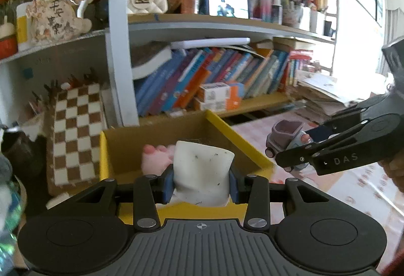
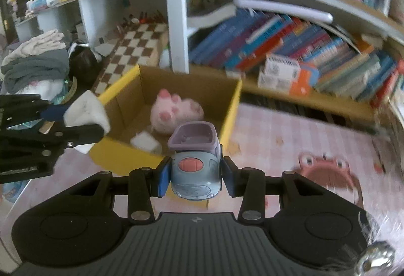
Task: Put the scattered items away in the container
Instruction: 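Lift sponge with left gripper while right gripper lifts toy car, then lower sponge and toy car into yellow box and open both grippers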
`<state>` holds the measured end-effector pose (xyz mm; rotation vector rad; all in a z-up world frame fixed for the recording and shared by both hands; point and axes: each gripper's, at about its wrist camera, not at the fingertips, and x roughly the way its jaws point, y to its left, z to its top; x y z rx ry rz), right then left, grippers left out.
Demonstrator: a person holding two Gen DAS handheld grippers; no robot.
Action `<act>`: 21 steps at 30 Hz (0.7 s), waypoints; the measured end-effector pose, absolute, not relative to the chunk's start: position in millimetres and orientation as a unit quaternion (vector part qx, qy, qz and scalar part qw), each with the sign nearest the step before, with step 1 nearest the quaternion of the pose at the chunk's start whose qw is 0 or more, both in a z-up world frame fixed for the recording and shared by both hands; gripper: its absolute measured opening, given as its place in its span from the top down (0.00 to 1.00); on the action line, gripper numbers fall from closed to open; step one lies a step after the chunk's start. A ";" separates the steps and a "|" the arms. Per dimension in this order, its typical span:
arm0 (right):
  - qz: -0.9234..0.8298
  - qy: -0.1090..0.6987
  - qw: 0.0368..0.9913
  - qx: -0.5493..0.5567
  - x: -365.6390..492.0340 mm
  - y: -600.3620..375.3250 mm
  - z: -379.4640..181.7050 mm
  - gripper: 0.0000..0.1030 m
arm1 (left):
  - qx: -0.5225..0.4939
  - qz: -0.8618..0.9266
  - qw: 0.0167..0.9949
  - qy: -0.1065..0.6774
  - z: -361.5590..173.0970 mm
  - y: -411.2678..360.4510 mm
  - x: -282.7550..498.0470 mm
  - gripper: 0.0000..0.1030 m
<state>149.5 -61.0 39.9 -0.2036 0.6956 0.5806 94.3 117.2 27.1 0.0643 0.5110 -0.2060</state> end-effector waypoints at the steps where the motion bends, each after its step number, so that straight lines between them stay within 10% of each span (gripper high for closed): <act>1: 0.283 0.332 0.894 -0.104 154.7 -55.1 40.5 0.61 | 0.035 -0.098 0.962 0.253 26.4 119.9 100.7 0.61; 21: 0.315 0.349 0.841 -0.267 235.7 35.2 -12.4 0.61 | 0.152 -0.051 0.933 0.324 -20.5 123.6 188.4 0.62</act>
